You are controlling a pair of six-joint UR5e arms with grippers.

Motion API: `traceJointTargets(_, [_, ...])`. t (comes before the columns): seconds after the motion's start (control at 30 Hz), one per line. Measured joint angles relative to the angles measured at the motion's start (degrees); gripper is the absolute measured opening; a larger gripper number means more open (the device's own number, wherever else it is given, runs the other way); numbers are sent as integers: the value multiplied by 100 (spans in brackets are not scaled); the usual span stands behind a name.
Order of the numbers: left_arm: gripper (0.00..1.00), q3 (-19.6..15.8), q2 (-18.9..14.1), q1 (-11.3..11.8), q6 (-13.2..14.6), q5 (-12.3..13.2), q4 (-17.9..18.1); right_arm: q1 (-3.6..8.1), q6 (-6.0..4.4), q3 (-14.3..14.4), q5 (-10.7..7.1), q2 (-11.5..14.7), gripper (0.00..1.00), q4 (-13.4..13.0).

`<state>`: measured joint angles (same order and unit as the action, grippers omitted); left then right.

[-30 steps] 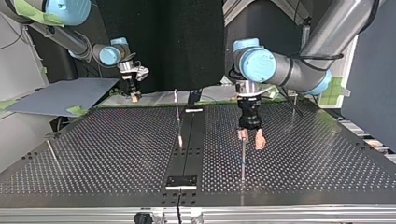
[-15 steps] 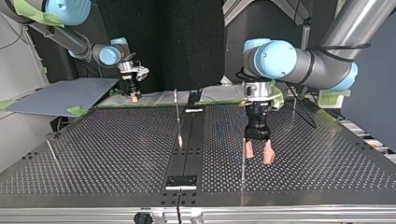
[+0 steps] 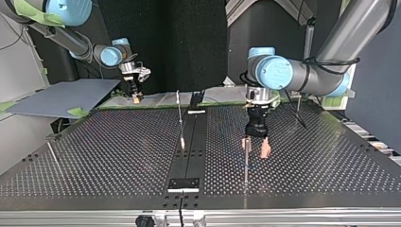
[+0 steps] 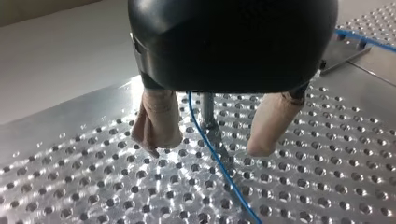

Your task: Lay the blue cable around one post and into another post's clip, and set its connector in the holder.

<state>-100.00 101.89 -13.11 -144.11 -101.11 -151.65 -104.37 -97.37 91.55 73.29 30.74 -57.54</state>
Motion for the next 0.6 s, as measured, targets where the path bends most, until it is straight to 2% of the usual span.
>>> traceJointTargets(0.23, [100, 12, 132, 44, -220, 133, 114, -2, 5, 0, -6, 0, 0, -4])
traceJointTargets(0.43, [100, 25, 389, 46, -492, 367, 300, -8, 12, 0, -7, 0, 0, 3])
traceJointTargets(0.6, [100, 55, 465, 60, -653, 424, 402, -22, 29, -1, -7, 0, 0, 9])
